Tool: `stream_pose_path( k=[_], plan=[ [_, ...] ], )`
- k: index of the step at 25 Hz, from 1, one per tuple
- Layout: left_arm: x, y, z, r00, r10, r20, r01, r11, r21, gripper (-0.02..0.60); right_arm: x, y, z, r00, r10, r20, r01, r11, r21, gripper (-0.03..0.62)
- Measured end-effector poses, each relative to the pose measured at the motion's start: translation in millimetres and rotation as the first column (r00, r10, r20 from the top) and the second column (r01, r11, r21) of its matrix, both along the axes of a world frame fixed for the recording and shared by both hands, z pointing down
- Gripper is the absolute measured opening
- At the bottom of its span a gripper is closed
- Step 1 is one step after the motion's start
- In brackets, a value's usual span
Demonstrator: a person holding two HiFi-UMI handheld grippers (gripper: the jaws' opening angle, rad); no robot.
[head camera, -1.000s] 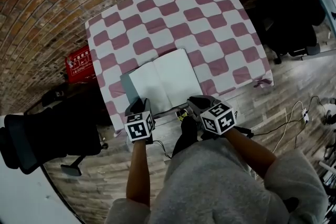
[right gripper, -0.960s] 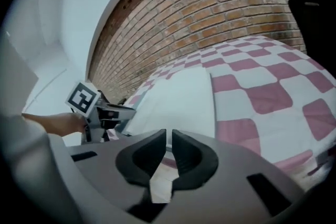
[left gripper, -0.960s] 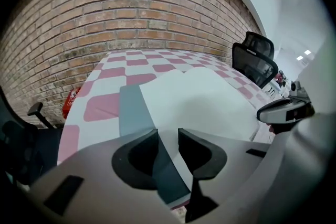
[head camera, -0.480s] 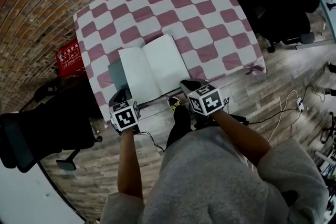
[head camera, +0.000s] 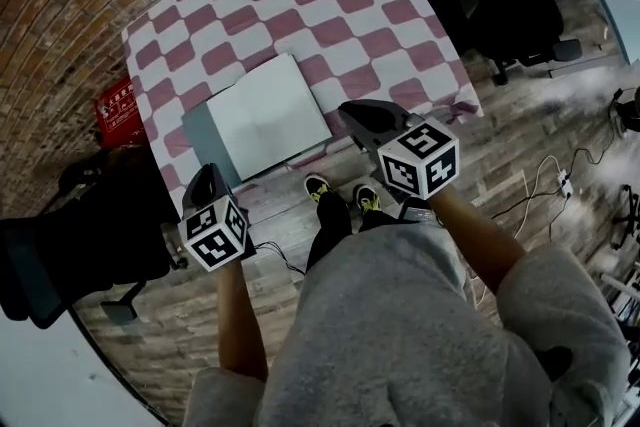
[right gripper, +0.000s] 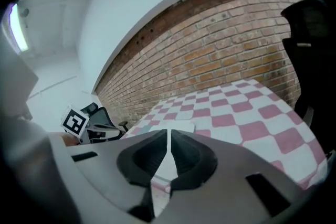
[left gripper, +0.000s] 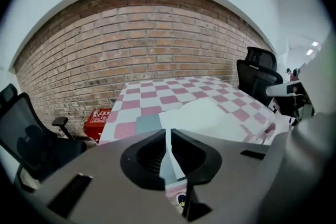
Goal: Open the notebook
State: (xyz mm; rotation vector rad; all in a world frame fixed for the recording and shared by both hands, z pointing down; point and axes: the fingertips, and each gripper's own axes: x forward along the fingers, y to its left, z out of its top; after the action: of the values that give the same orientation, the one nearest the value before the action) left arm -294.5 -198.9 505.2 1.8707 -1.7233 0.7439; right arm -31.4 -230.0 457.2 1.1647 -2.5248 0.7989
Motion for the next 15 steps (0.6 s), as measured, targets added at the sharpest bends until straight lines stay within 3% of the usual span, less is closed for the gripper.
stream_pose_path(
  k=[8,15],
  plan=[
    [79.6,34.3,-83.2,0.997,0.057,-0.051,-0.049,0.989,0.143,0.037,71.3,27.6,-77.8,0.998,0.048,-0.039,-0.040,0.982,0.185,0.043],
    [142.4,63.4,-156.3,0.992,0.103,-0.075,-0.079,0.961,0.265,0.037,116.6,66.0,-130.2,0.997,0.072,-0.031,-0.060,0.955,0.290,0.043]
  ],
)
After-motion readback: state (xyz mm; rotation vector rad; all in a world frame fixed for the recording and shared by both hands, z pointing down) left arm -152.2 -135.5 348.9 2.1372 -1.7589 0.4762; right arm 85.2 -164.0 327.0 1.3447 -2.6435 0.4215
